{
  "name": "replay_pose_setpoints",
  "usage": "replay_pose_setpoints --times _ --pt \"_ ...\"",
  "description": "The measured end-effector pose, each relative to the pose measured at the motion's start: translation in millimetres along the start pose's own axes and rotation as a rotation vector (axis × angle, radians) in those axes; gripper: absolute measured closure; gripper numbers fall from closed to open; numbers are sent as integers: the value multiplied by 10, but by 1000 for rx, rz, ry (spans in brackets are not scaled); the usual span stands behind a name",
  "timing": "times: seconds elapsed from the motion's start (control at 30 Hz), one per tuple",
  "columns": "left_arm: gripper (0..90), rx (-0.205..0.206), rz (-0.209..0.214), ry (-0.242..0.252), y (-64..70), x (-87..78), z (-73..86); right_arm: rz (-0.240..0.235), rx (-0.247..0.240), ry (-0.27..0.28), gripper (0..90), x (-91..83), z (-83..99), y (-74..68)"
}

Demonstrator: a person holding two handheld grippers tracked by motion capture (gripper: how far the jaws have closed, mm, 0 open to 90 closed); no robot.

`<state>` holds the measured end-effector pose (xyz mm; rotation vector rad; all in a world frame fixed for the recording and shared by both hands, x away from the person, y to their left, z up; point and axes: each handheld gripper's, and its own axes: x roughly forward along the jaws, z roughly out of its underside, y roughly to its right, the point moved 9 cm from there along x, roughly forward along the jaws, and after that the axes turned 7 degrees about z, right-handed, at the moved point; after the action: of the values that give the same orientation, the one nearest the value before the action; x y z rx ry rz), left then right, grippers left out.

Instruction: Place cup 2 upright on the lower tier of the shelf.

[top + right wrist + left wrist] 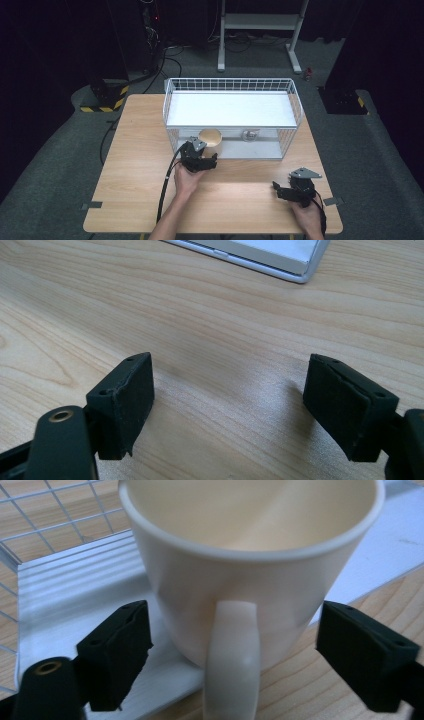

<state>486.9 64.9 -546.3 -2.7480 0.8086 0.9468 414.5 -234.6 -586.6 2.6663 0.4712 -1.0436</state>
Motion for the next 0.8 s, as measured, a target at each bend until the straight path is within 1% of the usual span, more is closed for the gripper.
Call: replay_pose_setpoints --times 0.07,0.1,0.23,0.4,0.5,0.7,0.8 --pt "180 -6 -2 -2 19 22 6 0 0 0 206 0 0 0" --pt "176 3 -9 -3 16 25 8 0 0 0 206 0 0 0" --pt "186 -5 -8 -14 18 23 32 0 0 0 206 0 0 0" --pt "202 6 -21 -21 12 18 28 -1 -1 1 206 1 -1 0" --pt "248 -4 -26 -9 8 24 15 0 1 -1 206 -1 1 -1" --pt "287 -10 -36 -16 0 41 20 0 1 -1 206 -1 1 -1" --pt "324 -11 -44 -16 -10 44 16 0 -1 1 206 1 -1 0"
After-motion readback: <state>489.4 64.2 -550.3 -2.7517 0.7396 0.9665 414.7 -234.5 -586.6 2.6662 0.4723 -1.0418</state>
